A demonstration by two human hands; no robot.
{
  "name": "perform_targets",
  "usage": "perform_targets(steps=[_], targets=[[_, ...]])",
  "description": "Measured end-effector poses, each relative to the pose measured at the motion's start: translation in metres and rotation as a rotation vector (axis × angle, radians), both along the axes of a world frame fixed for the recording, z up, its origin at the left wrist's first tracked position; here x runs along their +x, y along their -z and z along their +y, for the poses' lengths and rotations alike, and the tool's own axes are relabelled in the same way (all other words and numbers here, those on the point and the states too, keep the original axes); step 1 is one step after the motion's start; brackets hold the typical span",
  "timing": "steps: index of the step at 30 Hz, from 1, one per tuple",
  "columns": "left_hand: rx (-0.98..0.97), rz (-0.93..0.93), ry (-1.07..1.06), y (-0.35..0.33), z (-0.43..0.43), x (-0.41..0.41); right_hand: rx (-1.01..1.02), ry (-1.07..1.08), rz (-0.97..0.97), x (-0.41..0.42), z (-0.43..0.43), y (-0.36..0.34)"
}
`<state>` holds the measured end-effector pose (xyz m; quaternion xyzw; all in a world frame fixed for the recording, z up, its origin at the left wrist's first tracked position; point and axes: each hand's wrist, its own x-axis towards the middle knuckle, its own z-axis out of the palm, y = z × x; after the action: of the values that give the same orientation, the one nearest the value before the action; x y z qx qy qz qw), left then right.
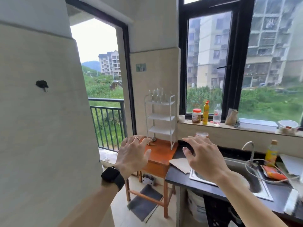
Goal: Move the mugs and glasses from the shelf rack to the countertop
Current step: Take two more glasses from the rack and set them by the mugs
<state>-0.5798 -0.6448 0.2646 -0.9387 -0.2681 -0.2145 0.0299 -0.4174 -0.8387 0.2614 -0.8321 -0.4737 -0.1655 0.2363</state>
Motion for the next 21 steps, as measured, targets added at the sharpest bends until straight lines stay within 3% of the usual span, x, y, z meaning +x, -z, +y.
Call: perform_targets(steps=[8,21], targets=[[-0.013,-0.004,-0.015,-0.002,0.121,0.054,-0.002,-0.011,-0.032,0.054,0.119,-0.009],[-0.040,-0.036,-0.015,-0.030,0.319,0.213,0.033,0.018,-0.038,0.217,0.322,-0.026]])
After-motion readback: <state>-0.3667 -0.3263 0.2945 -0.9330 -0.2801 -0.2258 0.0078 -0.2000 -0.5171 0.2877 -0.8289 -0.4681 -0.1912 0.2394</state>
